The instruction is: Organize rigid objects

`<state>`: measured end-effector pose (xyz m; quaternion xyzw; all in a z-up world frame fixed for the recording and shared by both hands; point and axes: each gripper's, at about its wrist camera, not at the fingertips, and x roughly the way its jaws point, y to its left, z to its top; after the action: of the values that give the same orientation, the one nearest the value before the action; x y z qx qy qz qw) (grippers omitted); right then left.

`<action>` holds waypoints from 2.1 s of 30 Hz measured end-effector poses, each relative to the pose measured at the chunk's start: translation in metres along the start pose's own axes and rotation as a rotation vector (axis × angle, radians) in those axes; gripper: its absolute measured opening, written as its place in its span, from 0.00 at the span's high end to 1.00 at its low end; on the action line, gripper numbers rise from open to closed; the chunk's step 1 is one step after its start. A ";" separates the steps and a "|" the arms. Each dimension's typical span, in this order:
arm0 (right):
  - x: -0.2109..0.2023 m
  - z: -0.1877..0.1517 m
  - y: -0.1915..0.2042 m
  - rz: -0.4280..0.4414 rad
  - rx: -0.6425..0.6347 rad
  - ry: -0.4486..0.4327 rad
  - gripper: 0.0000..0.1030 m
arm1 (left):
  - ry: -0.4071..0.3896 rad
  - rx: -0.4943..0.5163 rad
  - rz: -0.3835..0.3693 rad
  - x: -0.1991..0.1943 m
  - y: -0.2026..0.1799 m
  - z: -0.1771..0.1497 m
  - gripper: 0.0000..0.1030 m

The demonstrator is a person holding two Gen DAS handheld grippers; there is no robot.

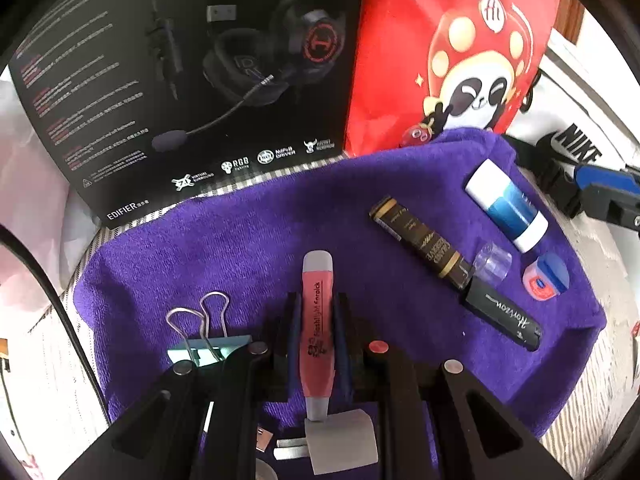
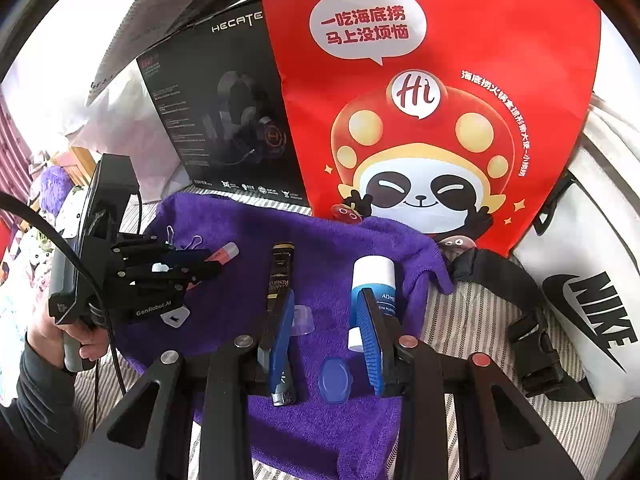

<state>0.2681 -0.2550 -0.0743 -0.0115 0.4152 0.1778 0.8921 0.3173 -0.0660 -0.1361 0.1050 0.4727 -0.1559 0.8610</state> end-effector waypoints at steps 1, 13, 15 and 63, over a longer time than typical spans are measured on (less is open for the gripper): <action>0.000 0.000 0.000 0.001 -0.001 0.002 0.68 | 0.004 0.008 0.007 0.001 -0.002 0.000 0.84; 0.001 -0.001 -0.002 0.001 0.000 0.008 0.68 | 0.004 0.028 0.028 0.003 -0.015 0.000 0.84; 0.001 -0.002 -0.003 0.000 0.004 0.009 0.68 | 0.006 0.027 0.022 0.004 -0.015 -0.002 0.83; -0.066 -0.004 0.053 -0.132 -0.045 0.034 0.00 | -0.061 -0.045 0.204 -0.173 -0.018 -0.025 0.04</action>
<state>0.2090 -0.2258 -0.0210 -0.0622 0.4246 0.1275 0.8942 0.2043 -0.0451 -0.0034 0.1283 0.4366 -0.0597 0.8885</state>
